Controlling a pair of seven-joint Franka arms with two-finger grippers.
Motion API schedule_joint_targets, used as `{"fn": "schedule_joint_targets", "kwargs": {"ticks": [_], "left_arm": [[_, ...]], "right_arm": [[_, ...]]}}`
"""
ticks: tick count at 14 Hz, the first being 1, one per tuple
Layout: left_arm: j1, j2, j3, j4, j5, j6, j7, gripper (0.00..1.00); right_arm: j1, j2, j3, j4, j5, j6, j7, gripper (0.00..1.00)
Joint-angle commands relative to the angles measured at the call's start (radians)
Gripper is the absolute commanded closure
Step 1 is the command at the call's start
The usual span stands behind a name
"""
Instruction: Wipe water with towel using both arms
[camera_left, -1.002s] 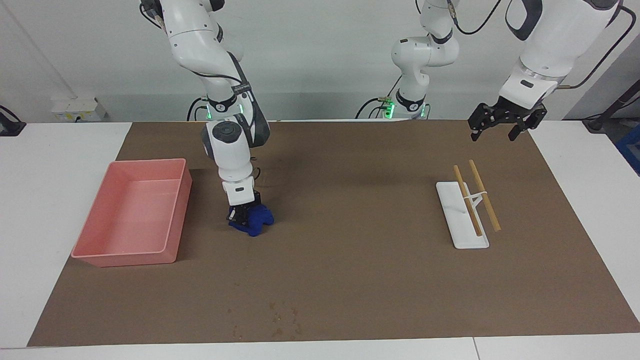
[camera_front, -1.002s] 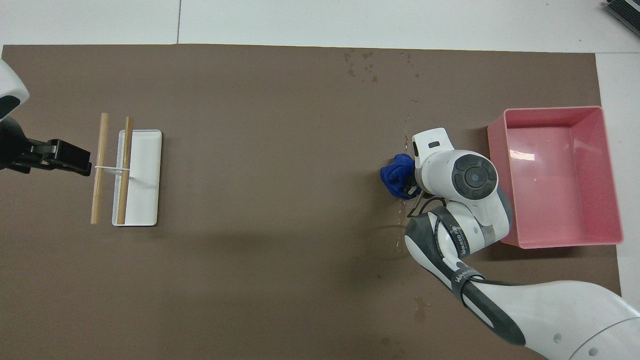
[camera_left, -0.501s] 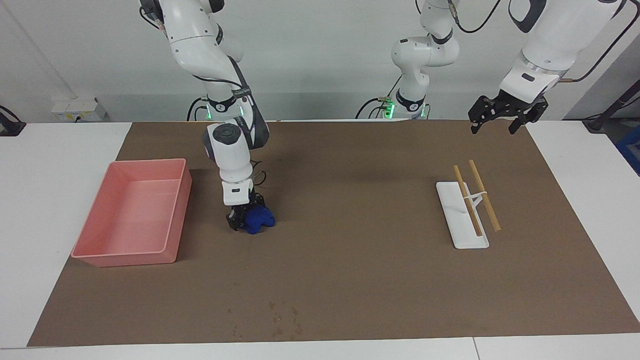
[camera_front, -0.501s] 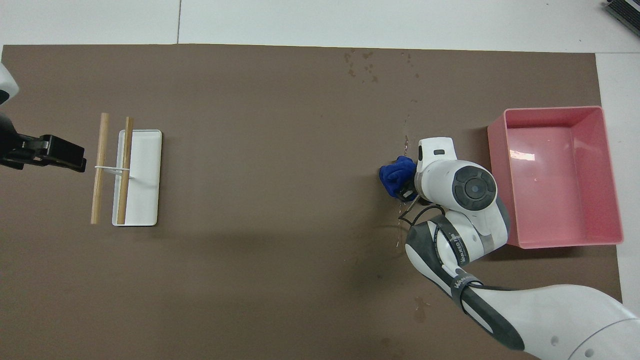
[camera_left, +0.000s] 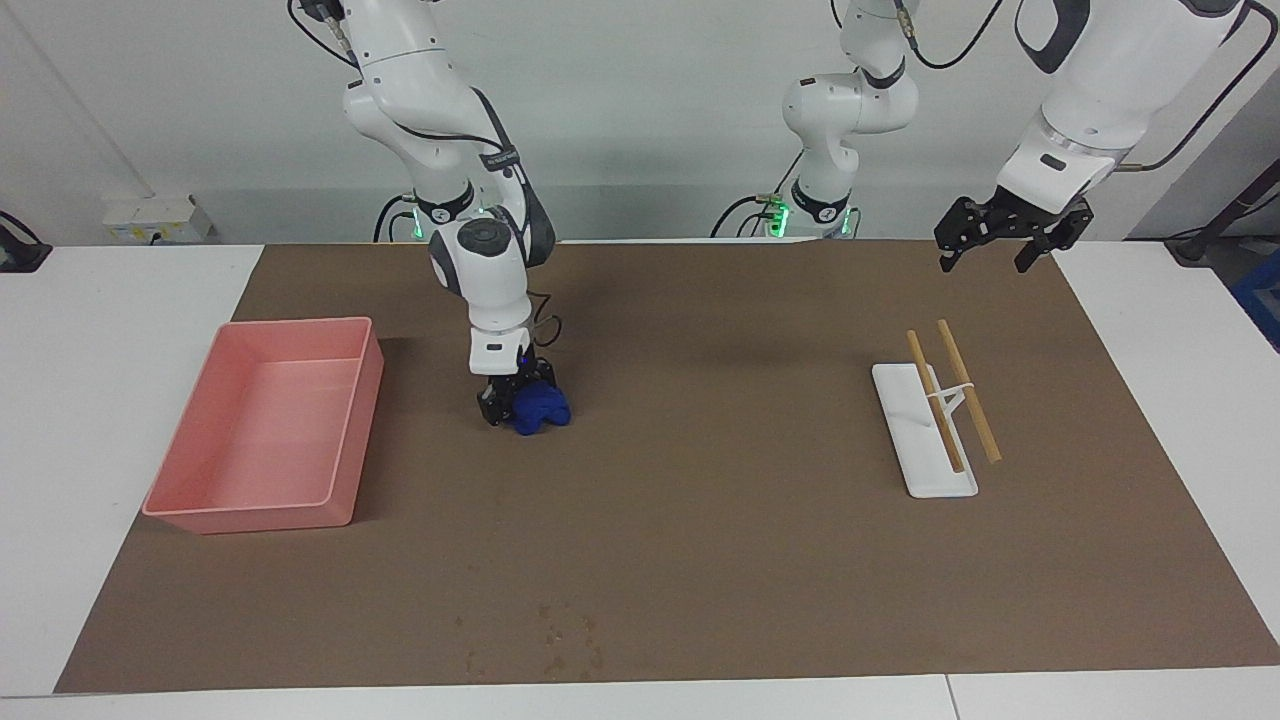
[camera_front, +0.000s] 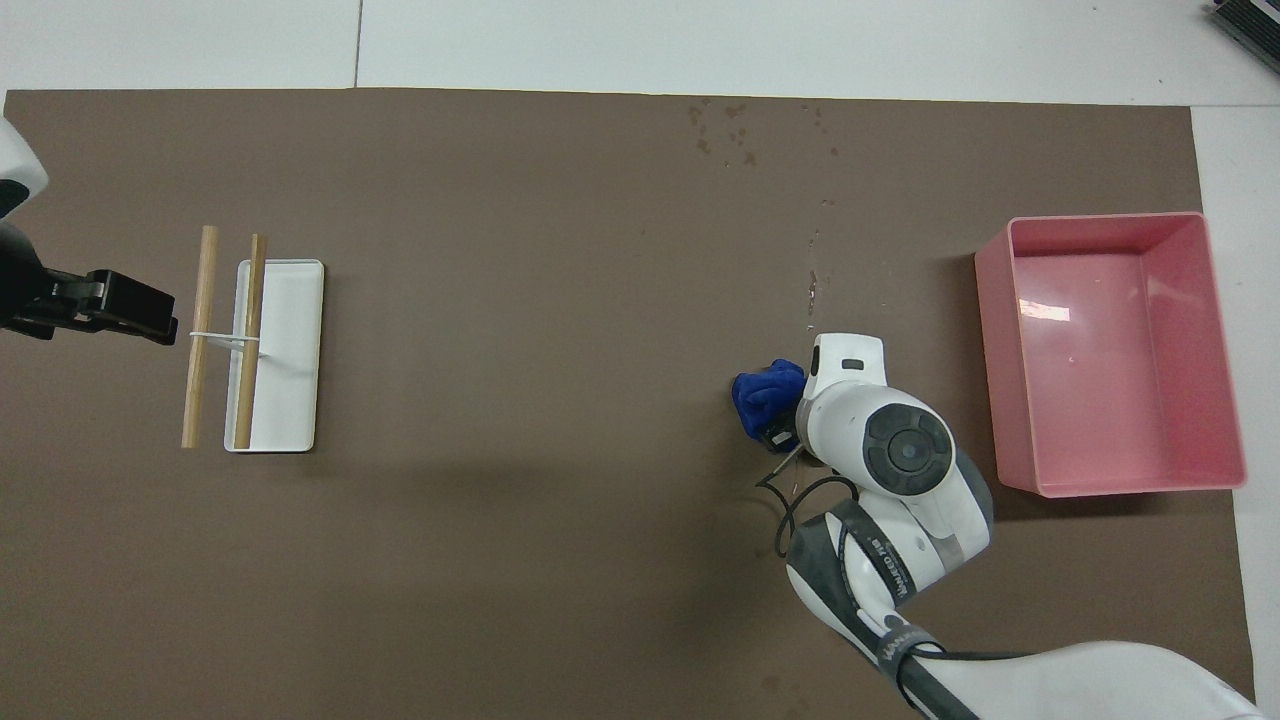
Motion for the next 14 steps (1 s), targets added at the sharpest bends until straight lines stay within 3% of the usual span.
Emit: {"fn": "schedule_joint_targets", "kwargs": {"ticks": [1, 4, 8, 11, 14], "left_arm": [[-0.007, -0.014, 0.009, -0.022, 0.017, 0.012, 0.004, 0.00], [-0.007, -0.014, 0.009, -0.022, 0.017, 0.012, 0.004, 0.00], [-0.007, -0.014, 0.009, -0.022, 0.017, 0.014, 0.004, 0.00], [-0.007, -0.016, 0.009, -0.022, 0.017, 0.012, 0.004, 0.00], [-0.007, -0.014, 0.009, -0.022, 0.017, 0.012, 0.004, 0.00]], "right_arm": [[0.056, 0.046, 0.021, -0.129, -0.016, 0.028, 0.126, 1.00], [0.056, 0.041, 0.045, -0.140, -0.006, 0.025, 0.230, 1.00], [0.050, 0.040, 0.145, -0.152, 0.005, 0.025, 0.463, 1.00], [0.030, 0.043, 0.146, -0.144, 0.005, 0.025, 0.455, 1.00], [-0.040, 0.064, 0.140, -0.091, 0.001, 0.030, 0.220, 1.00]]}}
